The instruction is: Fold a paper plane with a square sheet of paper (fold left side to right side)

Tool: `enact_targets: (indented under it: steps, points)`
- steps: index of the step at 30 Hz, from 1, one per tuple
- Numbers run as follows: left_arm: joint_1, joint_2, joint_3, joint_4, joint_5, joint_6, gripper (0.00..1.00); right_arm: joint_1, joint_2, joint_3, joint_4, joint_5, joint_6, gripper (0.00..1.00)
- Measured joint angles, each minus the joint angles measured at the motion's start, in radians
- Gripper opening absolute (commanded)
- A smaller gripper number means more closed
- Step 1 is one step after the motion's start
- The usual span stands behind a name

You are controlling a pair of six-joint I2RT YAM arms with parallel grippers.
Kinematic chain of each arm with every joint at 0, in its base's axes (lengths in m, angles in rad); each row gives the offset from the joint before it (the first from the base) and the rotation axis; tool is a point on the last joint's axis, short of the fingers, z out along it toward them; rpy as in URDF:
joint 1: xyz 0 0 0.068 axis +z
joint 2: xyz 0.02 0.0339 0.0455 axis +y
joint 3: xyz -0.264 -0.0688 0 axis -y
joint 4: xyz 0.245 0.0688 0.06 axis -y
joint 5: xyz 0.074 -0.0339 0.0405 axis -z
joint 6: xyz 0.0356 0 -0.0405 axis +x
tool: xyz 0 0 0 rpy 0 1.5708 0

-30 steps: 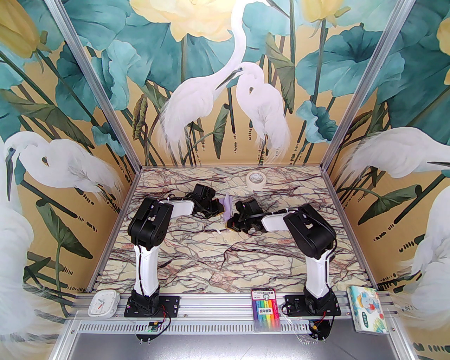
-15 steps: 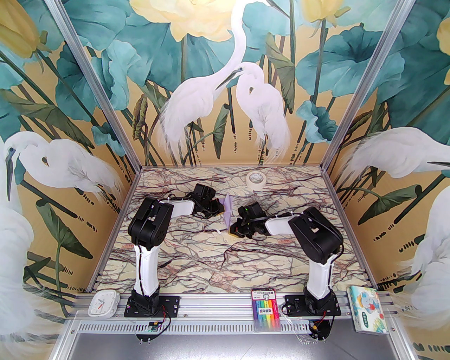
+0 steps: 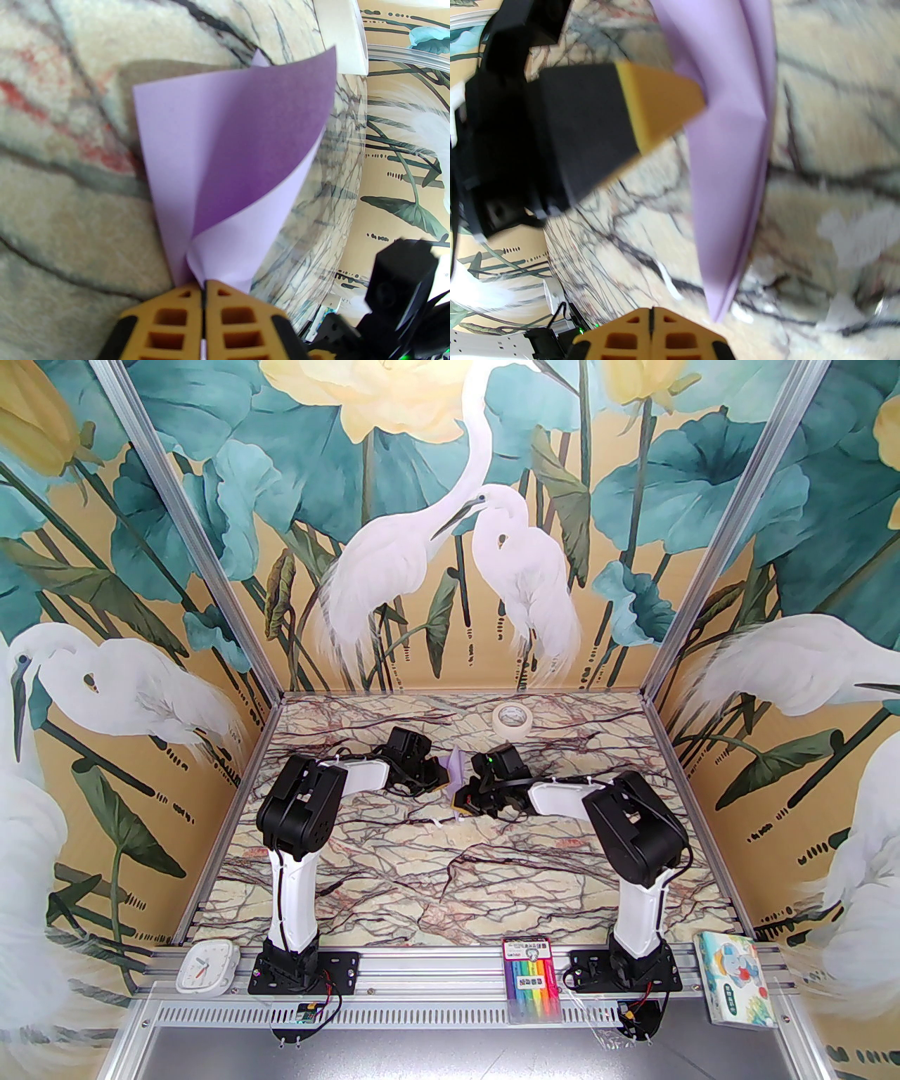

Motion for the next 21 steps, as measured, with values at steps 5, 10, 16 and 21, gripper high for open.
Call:
enact_targets:
  steps: [5,10,16,21]
  points:
    - [0.0,0.0,0.0,0.0,0.0,0.0,0.06,-0.009,0.05,0.01,-0.003,0.0,0.0,0.0]
    - [0.0,0.0,0.0,0.0,0.0,0.0,0.07,-0.009,0.071,0.01,-0.004,0.0,-0.001,0.0]
    - [-0.002,0.0,0.001,0.0,0.0,0.0,0.07,-0.009,0.076,0.02,-0.043,0.02,-0.024,0.0]
    - [-0.002,0.0,0.012,-0.019,-0.005,0.004,0.08,-0.008,0.077,0.044,-0.095,0.041,-0.054,0.0]
